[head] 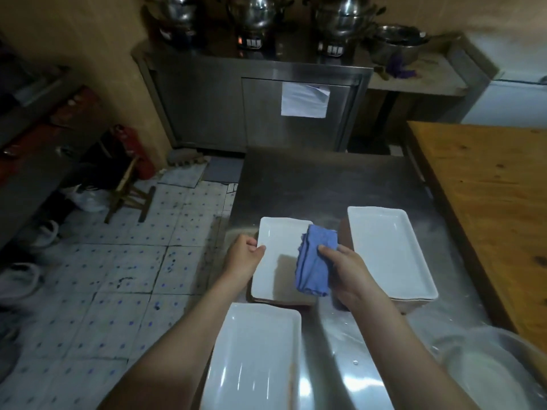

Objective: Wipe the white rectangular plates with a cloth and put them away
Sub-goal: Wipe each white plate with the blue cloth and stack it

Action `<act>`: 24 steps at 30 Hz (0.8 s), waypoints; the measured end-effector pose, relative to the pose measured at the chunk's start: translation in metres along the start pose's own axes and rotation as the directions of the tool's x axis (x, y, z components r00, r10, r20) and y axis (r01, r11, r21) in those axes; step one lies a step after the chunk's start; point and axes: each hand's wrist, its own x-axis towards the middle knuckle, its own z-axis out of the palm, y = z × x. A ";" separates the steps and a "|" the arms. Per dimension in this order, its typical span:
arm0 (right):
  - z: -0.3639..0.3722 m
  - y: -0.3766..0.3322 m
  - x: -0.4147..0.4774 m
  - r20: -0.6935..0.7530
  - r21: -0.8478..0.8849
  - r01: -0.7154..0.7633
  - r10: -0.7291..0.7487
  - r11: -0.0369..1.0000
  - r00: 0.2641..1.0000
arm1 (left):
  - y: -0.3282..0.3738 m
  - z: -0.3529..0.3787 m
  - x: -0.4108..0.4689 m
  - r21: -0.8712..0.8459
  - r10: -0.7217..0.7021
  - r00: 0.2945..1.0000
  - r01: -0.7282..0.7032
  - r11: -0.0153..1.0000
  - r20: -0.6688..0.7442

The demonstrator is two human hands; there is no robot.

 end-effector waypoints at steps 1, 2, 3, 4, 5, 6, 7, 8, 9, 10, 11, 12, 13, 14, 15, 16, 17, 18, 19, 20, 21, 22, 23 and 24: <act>0.005 0.003 0.006 -0.011 0.014 -0.012 0.013 1.000 1.000 | -0.005 0.001 0.009 0.034 -0.005 1.000 0.004 0.999 0.023; 0.010 0.005 0.011 -0.020 0.021 -0.018 0.019 1.000 1.000 | -0.010 0.003 0.017 0.073 -0.013 0.999 0.009 0.997 0.046; 0.015 0.007 0.015 -0.030 0.018 -0.018 0.018 1.000 0.999 | -0.014 0.005 0.025 0.111 -0.025 0.997 0.017 0.994 0.071; 0.020 0.009 0.019 -0.042 0.011 -0.013 0.013 1.000 0.999 | -0.019 0.006 0.031 0.143 -0.040 0.994 0.026 0.989 0.101; 0.023 0.011 0.023 -0.050 0.007 -0.009 0.009 1.000 0.999 | -0.023 0.008 0.037 0.172 -0.054 0.990 0.031 0.985 0.132; 0.026 0.013 0.025 -0.056 0.010 -0.009 0.010 1.000 0.998 | -0.027 0.010 0.041 0.197 -0.061 0.986 0.029 0.980 0.158; 0.028 0.014 0.028 -0.063 0.012 -0.013 0.014 1.000 0.998 | -0.030 0.012 0.044 0.217 -0.060 0.983 0.021 0.976 0.175; 0.029 0.016 0.030 -0.071 0.009 -0.021 0.022 1.000 0.997 | -0.032 0.014 0.046 0.231 -0.052 0.982 0.010 0.973 0.180; 0.029 0.017 0.032 -0.079 0.003 -0.030 0.030 1.000 0.996 | -0.034 0.015 0.048 0.238 -0.038 0.984 -0.005 0.971 0.174; 0.029 0.018 0.034 -0.086 -0.003 -0.038 0.038 0.999 0.996 | -0.035 0.016 0.049 0.247 -0.018 0.986 -0.024 0.969 0.164; 0.028 0.019 0.035 -0.091 -0.006 -0.045 0.044 0.999 0.995 | -0.035 0.016 0.049 0.264 0.006 0.988 -0.048 0.963 0.155; 0.027 0.020 0.035 -0.095 -0.009 -0.049 0.048 0.999 0.994 | -0.035 0.016 0.049 0.286 0.029 0.988 -0.071 0.956 0.149; 0.026 0.021 0.035 -0.099 -0.009 -0.051 0.050 0.999 0.994 | -0.035 0.015 0.049 0.303 0.047 0.988 -0.089 0.949 0.144; 0.026 0.021 0.035 -0.101 -0.008 -0.050 0.049 0.999 0.994 | -0.035 0.014 0.049 0.311 0.058 0.989 -0.099 0.945 0.138; 0.026 0.021 0.035 -0.103 -0.006 -0.047 0.046 0.999 0.994 | -0.035 0.013 0.050 0.312 0.063 0.989 -0.101 0.945 0.130; 0.026 0.021 0.035 -0.106 -0.003 -0.043 0.043 0.999 0.993 | -0.036 0.012 0.050 0.309 0.063 0.991 -0.098 0.946 0.121; 0.026 0.020 0.035 -0.110 -0.001 -0.041 0.040 0.999 0.993 | -0.036 0.011 0.050 0.302 0.062 0.992 -0.092 0.949 0.108; 0.027 0.020 0.035 -0.114 -0.002 -0.038 0.038 0.999 0.993 | -0.036 0.010 0.049 0.285 0.059 0.994 -0.084 0.955 0.094; 0.028 0.019 0.034 -0.114 -0.005 -0.036 0.035 0.999 0.993 | -0.037 0.010 0.049 0.256 0.056 0.995 -0.074 0.964 0.078; 0.028 0.018 0.033 -0.114 -0.007 -0.032 0.031 0.999 0.993 | -0.037 0.008 0.049 0.221 0.050 0.997 -0.062 0.973 0.062; 0.029 0.017 0.032 -0.117 -0.008 -0.027 0.026 1.000 0.993 | -0.037 0.007 0.048 0.188 0.043 0.998 -0.051 0.981 0.047; 0.029 0.016 0.030 -0.124 -0.009 -0.020 0.018 1.000 0.992 | -0.036 0.005 0.048 0.158 0.037 0.999 -0.043 0.986 0.035; 0.028 0.015 0.029 -0.135 -0.010 -0.012 0.010 1.000 0.991 | -0.035 0.003 0.049 0.134 0.034 0.999 -0.037 0.990 0.029; 0.027 0.014 0.027 -0.147 -0.013 -0.006 0.004 1.000 0.989 | -0.035 0.002 0.049 0.114 0.032 0.999 -0.035 0.993 0.029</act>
